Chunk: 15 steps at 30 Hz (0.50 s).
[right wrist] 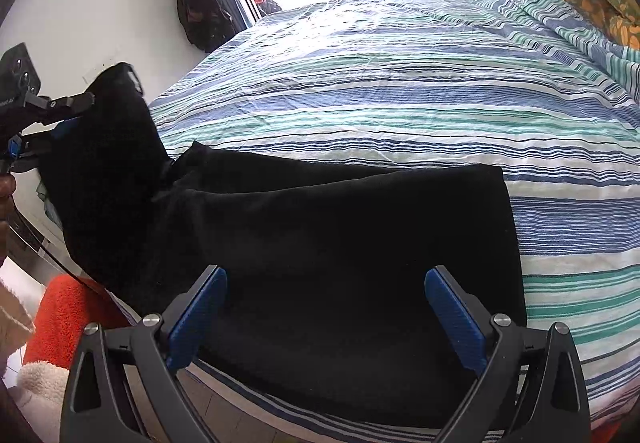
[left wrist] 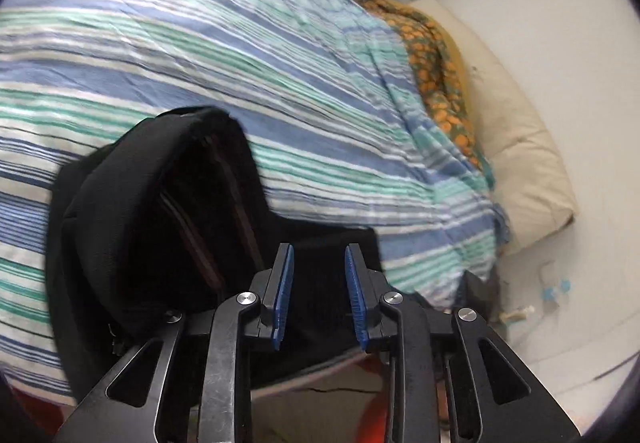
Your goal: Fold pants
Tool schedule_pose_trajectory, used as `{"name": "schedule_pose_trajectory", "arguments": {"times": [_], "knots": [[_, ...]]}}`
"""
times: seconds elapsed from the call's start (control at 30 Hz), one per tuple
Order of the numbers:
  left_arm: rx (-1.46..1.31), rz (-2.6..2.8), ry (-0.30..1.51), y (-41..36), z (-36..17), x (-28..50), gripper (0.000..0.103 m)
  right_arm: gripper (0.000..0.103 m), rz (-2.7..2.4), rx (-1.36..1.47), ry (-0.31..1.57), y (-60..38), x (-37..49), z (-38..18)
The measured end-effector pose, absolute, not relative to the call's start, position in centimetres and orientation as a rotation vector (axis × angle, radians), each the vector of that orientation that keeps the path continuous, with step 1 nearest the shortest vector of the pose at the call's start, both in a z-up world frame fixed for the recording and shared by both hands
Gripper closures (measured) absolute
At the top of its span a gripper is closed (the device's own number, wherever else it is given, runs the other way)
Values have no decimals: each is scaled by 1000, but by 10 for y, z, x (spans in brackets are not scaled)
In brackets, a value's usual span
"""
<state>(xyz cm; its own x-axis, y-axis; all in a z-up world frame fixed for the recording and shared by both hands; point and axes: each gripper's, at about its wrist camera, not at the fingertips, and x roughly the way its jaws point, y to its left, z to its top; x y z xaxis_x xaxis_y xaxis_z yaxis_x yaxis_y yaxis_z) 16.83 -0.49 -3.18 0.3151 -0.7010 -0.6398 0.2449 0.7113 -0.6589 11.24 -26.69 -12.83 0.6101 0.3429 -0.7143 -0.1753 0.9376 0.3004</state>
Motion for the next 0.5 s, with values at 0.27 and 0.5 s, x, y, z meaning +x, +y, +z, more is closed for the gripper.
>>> {"name": "schedule_pose_trajectory", "arguments": {"times": [0.27, 0.5], "knots": [[-370, -559, 956, 24, 1, 149, 60, 3, 275, 291, 814, -294, 105, -119], [-288, -351, 1009, 65, -77, 129, 73, 3, 276, 336, 814, -296, 111, -121]]}}
